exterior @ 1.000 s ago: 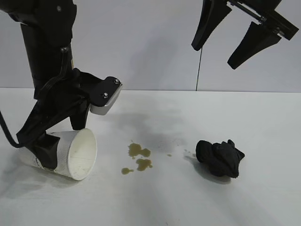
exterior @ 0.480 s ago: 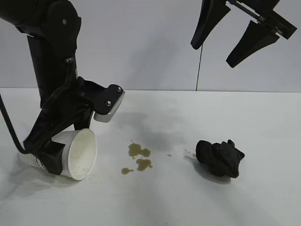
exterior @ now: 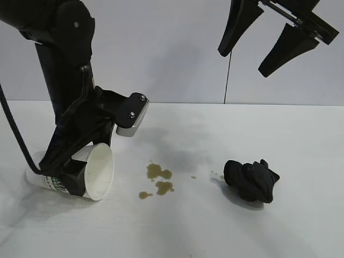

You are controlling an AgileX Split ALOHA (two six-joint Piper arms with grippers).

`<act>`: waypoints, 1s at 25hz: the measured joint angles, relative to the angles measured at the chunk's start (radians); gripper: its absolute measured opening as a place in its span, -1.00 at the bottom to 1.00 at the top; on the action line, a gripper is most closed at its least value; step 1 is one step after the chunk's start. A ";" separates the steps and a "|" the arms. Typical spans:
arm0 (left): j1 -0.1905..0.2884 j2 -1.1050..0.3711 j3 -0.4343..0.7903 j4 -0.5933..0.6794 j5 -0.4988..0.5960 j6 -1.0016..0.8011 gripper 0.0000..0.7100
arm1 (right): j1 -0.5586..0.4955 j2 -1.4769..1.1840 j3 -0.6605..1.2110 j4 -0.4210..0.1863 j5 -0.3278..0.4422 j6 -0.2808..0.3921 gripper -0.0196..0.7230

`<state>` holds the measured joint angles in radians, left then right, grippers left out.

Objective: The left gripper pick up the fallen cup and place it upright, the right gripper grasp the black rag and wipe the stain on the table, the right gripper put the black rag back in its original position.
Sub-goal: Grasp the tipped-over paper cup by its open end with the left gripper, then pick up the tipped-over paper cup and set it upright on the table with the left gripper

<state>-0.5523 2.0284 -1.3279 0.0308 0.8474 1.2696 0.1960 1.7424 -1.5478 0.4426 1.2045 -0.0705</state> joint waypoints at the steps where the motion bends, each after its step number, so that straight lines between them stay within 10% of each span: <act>1: 0.000 0.000 0.000 -0.005 0.000 0.000 0.61 | 0.000 0.000 0.000 0.000 0.000 -0.001 0.39; 9: 0.000 -0.013 0.000 -0.120 -0.095 -0.009 0.54 | 0.000 0.000 0.000 0.000 0.000 -0.001 0.39; 14: 0.033 -0.070 0.000 -0.440 -0.262 0.115 0.54 | 0.000 0.000 0.000 0.000 0.000 -0.001 0.39; 21: 0.245 -0.126 0.000 -1.148 -0.058 0.548 0.54 | 0.000 0.000 0.000 -0.001 0.001 -0.001 0.39; 25: 0.400 -0.131 0.000 -1.338 0.148 0.617 0.54 | 0.000 0.000 0.000 -0.001 0.001 -0.001 0.39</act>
<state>-0.1523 1.8976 -1.3279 -1.3070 0.9955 1.8864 0.1960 1.7424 -1.5478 0.4419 1.2054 -0.0713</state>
